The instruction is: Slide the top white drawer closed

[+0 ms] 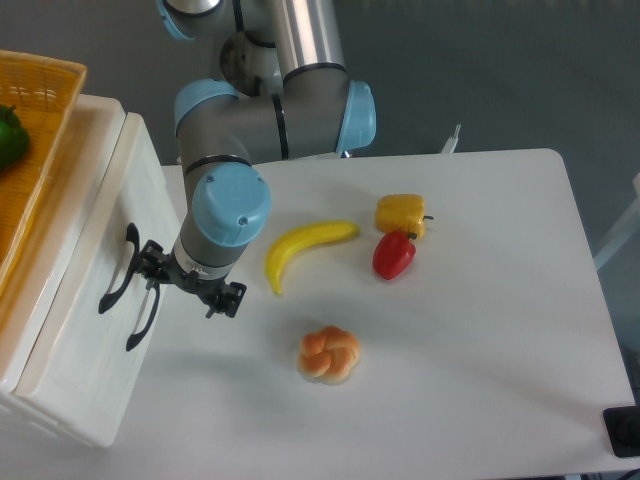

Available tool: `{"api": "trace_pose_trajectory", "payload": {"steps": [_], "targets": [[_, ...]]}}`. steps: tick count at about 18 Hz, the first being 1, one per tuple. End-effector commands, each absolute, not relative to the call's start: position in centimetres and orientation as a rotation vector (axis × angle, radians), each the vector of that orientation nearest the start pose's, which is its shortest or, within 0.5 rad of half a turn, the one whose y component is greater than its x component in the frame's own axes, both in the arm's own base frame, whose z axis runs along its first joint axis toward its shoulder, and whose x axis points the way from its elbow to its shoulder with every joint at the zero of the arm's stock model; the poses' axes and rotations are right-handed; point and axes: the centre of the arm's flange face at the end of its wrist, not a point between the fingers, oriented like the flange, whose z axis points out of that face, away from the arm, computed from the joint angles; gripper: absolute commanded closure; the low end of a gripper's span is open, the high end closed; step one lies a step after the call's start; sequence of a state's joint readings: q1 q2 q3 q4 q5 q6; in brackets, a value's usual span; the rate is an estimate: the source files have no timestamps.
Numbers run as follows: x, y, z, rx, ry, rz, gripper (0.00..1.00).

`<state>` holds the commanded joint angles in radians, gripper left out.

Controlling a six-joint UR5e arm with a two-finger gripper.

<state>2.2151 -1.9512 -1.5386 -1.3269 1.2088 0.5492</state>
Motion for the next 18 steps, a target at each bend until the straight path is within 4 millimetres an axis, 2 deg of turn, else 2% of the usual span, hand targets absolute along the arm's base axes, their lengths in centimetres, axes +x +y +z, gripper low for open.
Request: {"api": "trace_pose_trajectory", "payload": {"steps": [11, 14, 18], "targets": [[-23.9, 59.1, 32.3, -2.976, -0.177, -0.519, 0.0], [-25.1, 58.5, 32.4, -2.994, -0.198, -0.476, 0.0], [-28.7, 57.1, 33.1, -3.001, -0.215, -0.387, 0.0]]}}
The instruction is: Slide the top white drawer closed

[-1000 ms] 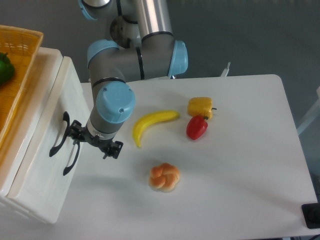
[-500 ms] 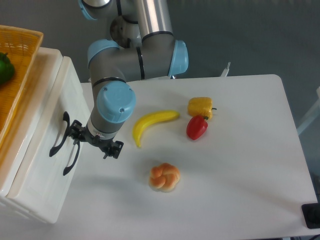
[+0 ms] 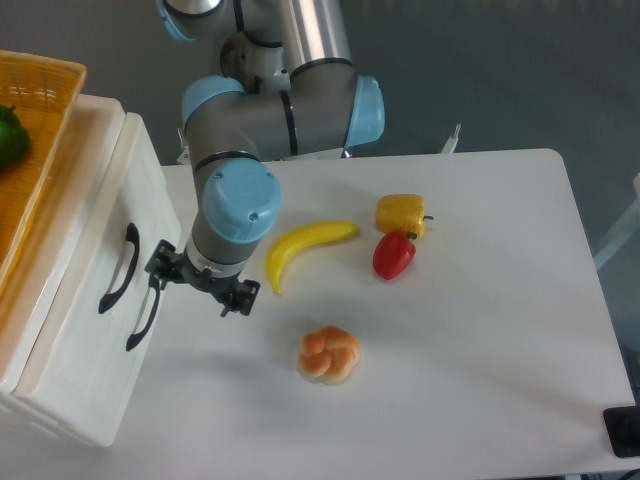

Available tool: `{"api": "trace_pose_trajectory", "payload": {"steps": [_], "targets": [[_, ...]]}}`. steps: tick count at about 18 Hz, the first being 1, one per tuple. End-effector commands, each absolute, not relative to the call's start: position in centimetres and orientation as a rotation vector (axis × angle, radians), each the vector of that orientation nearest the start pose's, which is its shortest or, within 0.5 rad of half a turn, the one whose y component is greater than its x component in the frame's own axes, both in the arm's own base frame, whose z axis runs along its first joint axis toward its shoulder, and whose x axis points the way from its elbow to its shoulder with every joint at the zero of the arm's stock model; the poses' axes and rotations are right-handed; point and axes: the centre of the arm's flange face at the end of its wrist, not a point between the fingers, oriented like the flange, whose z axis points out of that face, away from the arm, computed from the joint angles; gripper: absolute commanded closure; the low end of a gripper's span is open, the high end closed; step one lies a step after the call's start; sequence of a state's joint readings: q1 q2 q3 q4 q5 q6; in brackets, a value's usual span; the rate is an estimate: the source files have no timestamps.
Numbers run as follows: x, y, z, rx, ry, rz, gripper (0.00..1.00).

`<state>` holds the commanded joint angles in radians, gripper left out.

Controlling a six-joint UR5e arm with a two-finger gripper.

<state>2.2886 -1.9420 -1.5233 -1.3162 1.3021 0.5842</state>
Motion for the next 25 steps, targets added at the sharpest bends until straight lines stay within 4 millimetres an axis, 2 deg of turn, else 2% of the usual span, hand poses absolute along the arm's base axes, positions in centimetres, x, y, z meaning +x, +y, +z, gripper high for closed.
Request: {"api": "trace_pose_trajectory", "payload": {"steps": [2, 6, 8, 10, 12, 14, 16, 19, 22, 25], "targets": [[-30.7, 56.4, 34.1, -3.013, -0.19, -0.322, 0.0], [-34.9, 54.0, 36.4, -2.967, -0.274, -0.26, 0.0], [-36.9, 52.9, 37.4, -2.953, -0.215, -0.221, 0.0], [-38.4, 51.4, 38.2, -2.976, -0.072, -0.143, 0.0], [-40.3, 49.5, 38.4, -3.029, 0.026, -0.065, 0.0], [-42.1, 47.9, 38.4, -3.048, 0.042, -0.039, 0.0], [-43.7, 45.4, 39.6, -3.074, 0.077, 0.016, 0.0], [-46.0, 42.3, 39.6, -3.139, 0.242, 0.079, 0.0], [-48.4, 39.0, 39.7, -3.149, 0.329, 0.052, 0.0], [-49.4, 36.4, 40.6, -3.143, 0.353, 0.054, 0.0]]}}
